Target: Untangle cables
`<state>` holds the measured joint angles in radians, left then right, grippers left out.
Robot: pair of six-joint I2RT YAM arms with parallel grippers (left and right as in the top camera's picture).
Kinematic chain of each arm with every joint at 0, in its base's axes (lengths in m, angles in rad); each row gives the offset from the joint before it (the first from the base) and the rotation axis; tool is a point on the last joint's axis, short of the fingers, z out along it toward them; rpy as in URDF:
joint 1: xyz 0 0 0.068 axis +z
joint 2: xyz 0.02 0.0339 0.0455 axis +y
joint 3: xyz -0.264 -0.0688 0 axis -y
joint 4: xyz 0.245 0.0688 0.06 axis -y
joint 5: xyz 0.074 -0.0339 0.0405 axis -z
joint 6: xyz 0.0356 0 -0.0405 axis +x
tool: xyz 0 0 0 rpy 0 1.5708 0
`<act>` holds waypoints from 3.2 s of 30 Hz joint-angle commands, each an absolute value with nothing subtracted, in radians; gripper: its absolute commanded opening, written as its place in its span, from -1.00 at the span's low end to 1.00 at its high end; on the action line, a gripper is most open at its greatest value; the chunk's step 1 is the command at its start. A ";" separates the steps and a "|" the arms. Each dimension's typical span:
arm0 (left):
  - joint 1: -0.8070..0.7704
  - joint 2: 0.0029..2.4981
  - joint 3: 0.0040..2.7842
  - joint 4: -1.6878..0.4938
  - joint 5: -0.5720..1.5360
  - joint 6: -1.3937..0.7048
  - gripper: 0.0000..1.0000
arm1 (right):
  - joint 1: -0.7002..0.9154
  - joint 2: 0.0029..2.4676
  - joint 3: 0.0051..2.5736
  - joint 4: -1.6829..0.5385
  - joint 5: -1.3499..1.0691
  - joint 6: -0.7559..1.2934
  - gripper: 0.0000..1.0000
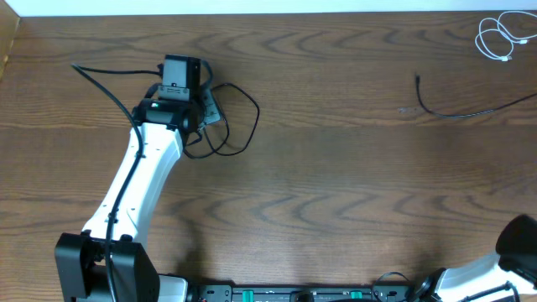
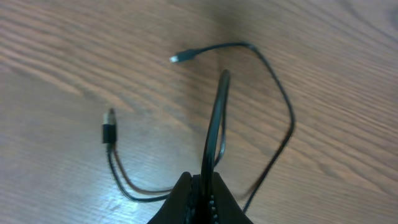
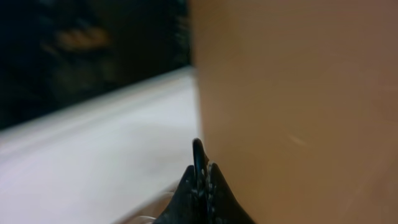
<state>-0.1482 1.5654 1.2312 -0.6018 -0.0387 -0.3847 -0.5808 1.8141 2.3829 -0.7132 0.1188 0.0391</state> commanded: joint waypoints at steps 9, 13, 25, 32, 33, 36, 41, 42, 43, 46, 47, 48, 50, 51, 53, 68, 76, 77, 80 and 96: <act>-0.179 1.574 1.251 -0.611 -0.025 -0.371 -0.85 | -0.551 2.128 2.291 -0.815 0.331 -0.004 -0.98; -0.181 1.574 1.251 -0.612 -0.004 -0.371 -0.85 | -0.553 2.228 2.291 -0.866 0.330 0.024 -0.98; -0.181 1.574 1.251 -0.624 0.078 -0.350 -0.85 | -0.565 2.306 2.291 -0.885 -0.027 0.039 0.98; -0.181 1.574 1.251 -0.594 0.321 -0.254 -0.85 | -0.517 2.265 2.291 -1.010 -0.581 -0.118 0.99; -0.181 1.574 1.251 -0.561 0.439 -0.224 -0.85 | -0.494 2.265 2.291 -1.063 -0.672 -0.132 0.99; -0.187 1.574 1.251 -0.463 0.689 -0.207 -0.85 | -0.438 2.265 2.291 -1.187 -0.789 -0.145 0.98; -0.227 1.574 1.251 -0.324 0.810 -0.284 -0.85 | -0.303 2.265 2.291 -1.340 -0.826 -0.236 0.99; -0.233 1.574 1.251 -0.300 0.823 -0.303 -0.85 | -0.275 2.265 2.291 -1.353 -0.827 -0.237 0.98; -0.237 1.574 1.251 -0.272 0.851 -0.318 -0.85 | -0.246 2.265 2.291 -1.364 -0.844 -0.237 0.99; -0.242 1.574 1.251 -0.126 1.037 -0.360 -0.85 | -0.163 2.265 2.291 -1.367 -0.929 -0.240 0.98; -0.242 1.574 1.251 -0.074 1.093 -0.382 -0.85 | -0.135 2.265 2.291 -1.360 -0.967 -0.255 0.99; -0.241 1.574 1.251 -0.038 1.126 -0.402 -0.85 | -0.111 2.265 2.291 -1.351 -0.997 -0.279 0.99; -0.239 1.574 1.251 0.022 1.179 -0.452 -0.85 | -0.071 2.265 2.291 -1.335 -1.033 -0.337 0.99; -0.239 1.574 1.251 0.035 1.195 -0.471 -0.85 | -0.053 2.265 2.291 -1.330 -1.036 -0.376 0.98; -0.239 1.574 1.251 0.039 1.221 -0.493 -0.85 | -0.021 2.265 2.291 -1.328 -1.035 -0.464 0.99; -0.239 1.574 1.251 0.031 1.322 -0.557 -0.85 | 0.046 2.239 2.291 -1.520 -1.156 -1.155 0.87; -0.253 1.574 1.251 0.032 1.351 -0.583 -0.85 | 0.096 2.231 2.291 -1.689 -1.182 -1.412 0.68; -0.258 1.574 1.251 0.032 1.351 -0.583 -0.85 | 0.108 2.231 2.291 -1.676 -1.185 -1.411 0.60; -0.276 1.574 1.251 0.032 1.351 -0.589 -0.85 | 0.142 2.231 2.291 -1.631 -1.186 -1.399 0.51; -0.282 1.574 1.251 0.031 1.350 -0.535 -0.04 | 0.069 2.214 2.307 -1.499 -1.245 -0.973 -0.98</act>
<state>-0.2832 1.5692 1.2346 0.0269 1.3300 -0.5877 0.1204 2.2555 2.2829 -1.5005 -1.1778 -1.1145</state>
